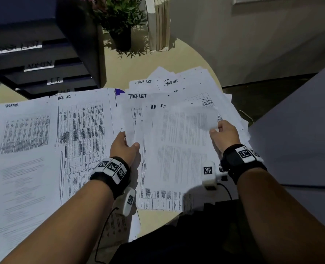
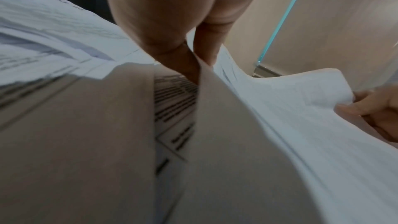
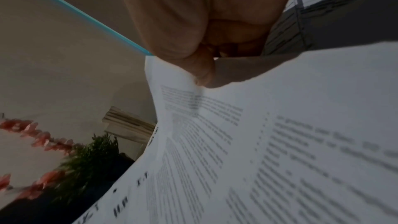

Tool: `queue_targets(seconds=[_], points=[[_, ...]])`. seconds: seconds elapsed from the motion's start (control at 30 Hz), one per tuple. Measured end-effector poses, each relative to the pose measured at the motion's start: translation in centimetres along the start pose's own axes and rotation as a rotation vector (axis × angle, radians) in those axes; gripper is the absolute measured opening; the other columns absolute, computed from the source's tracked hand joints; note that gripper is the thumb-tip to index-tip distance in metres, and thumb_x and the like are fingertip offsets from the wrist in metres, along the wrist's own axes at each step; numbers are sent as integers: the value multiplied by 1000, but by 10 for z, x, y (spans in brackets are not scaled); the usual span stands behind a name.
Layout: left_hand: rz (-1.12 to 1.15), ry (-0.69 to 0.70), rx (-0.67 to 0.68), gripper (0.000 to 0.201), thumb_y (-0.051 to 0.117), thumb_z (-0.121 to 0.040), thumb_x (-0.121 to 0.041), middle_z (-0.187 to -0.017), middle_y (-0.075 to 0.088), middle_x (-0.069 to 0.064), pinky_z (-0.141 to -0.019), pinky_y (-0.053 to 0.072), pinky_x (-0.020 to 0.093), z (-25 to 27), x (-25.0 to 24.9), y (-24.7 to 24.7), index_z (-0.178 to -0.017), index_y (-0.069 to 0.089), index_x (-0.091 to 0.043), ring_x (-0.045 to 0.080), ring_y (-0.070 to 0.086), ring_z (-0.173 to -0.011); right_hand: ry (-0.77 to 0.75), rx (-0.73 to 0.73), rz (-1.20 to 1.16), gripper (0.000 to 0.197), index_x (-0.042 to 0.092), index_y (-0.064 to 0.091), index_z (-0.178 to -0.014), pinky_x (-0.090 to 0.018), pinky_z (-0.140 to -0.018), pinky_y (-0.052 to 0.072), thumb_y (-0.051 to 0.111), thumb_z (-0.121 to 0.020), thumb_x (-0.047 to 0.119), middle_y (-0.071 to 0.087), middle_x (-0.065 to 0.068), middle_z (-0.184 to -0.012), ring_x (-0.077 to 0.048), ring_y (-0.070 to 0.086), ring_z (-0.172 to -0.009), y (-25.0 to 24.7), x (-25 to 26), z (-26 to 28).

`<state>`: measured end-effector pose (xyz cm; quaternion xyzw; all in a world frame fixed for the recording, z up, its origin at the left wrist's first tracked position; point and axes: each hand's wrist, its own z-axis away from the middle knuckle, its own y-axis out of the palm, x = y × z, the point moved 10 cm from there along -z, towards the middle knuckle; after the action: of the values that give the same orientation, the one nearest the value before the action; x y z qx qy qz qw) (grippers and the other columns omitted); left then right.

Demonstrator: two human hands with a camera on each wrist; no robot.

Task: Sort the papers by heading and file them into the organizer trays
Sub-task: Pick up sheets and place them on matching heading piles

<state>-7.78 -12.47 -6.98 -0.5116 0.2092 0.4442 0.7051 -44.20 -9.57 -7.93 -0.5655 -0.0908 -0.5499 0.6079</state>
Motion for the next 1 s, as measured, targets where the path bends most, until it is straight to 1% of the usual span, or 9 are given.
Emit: queue_targets(seconds=[0.1,0.2,0.27,0.33,0.43,0.6,0.7,0.8,1.0], points=[[19,-13,-46,20,62,-91,-7,-88,59,-1,-74,41,27,-4,4,-9,-104,50,-18,21,57,-84,60,77,-161,13,19,58,-80,-25,-58,40,59,-88,8,59,-11,-78,-19,49,-61,5,-10,-1],[35,-44,-61,15,61,-92,-8,-88,60,2,-74,42,29,-7,10,-14,-104,53,-11,24,57,-84,91,156,-310,14,12,65,-99,-38,-78,53,60,-89,3,68,-21,-104,-27,64,-84,10,-15,3],[50,-54,-73,20,61,-91,-8,-93,62,4,-76,44,31,-8,13,-15,-110,55,-8,26,59,-87,103,186,-341,18,10,64,-106,-48,-94,51,58,-92,0,69,-19,-108,-32,67,-101,13,-15,6],[55,-58,-78,20,61,-92,-9,-90,61,3,-76,43,31,-9,16,-15,-111,56,-7,26,58,-86,101,209,-366,21,9,64,-109,-48,-98,51,57,-93,-1,70,-13,-108,-32,66,-106,15,-15,8],[83,-70,-68,18,62,-91,-9,-87,61,-1,-78,46,33,-10,18,-14,-108,55,-14,25,59,-87,89,225,-420,18,6,63,-108,-44,-97,53,56,-93,-2,71,-13,-108,-30,67,-106,16,-12,9],[193,-68,-84,21,68,-88,-12,-94,70,-4,-89,53,41,-10,22,-13,-92,59,-31,22,67,-94,36,222,-406,11,8,64,-98,-51,-95,53,59,-90,3,71,-17,-104,-34,68,-102,18,0,2],[243,-74,-134,13,68,-90,-17,-95,68,-4,-86,50,36,-10,20,-19,-97,59,-24,21,65,-93,1,212,-314,14,16,66,-79,-48,-88,53,63,-84,2,67,-22,-90,-32,65,-84,19,1,2],[231,-99,-180,10,67,-91,-20,-89,65,1,-86,52,41,-13,23,-27,-90,57,-17,24,62,-86,-25,239,-290,18,8,67,-83,-38,-78,46,60,-84,-8,63,-16,-81,-23,55,-81,21,-3,9],[304,-98,-170,13,67,-90,-19,-98,69,5,-92,52,41,-8,16,-23,-101,60,-16,26,65,-94,-14,201,-364,14,16,71,-83,-48,-94,50,63,-76,7,70,-16,-88,-22,61,-85,22,-6,13]])
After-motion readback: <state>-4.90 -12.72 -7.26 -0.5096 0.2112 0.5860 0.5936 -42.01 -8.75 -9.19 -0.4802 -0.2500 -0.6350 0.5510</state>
